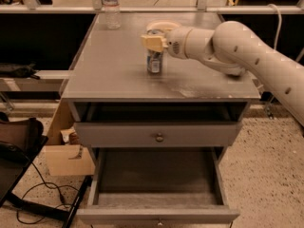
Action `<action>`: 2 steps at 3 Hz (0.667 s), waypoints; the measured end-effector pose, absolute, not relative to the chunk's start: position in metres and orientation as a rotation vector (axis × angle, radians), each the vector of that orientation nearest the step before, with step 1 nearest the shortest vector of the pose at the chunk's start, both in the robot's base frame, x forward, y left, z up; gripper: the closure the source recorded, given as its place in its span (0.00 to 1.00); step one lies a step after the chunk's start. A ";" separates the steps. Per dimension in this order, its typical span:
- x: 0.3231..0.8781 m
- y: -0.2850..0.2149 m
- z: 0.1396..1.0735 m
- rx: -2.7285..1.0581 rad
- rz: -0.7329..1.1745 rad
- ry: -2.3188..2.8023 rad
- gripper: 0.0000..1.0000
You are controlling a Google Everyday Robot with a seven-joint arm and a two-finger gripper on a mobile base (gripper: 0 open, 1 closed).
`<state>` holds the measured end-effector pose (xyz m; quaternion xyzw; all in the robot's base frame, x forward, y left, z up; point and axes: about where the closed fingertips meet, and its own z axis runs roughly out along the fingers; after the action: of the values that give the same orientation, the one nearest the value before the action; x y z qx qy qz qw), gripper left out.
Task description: Pick redbull can from middle drawer and place on counter
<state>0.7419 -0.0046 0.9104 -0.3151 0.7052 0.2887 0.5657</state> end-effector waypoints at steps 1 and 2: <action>0.742 -0.005 0.916 -0.741 0.679 1.658 0.85; 0.742 -0.005 0.916 -0.741 0.679 1.658 0.63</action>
Offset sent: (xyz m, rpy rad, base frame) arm 0.0000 0.0000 0.0049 0.0000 0.0000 0.0000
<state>0.7419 -0.0046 0.9158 -0.3151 0.7053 0.2887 0.5656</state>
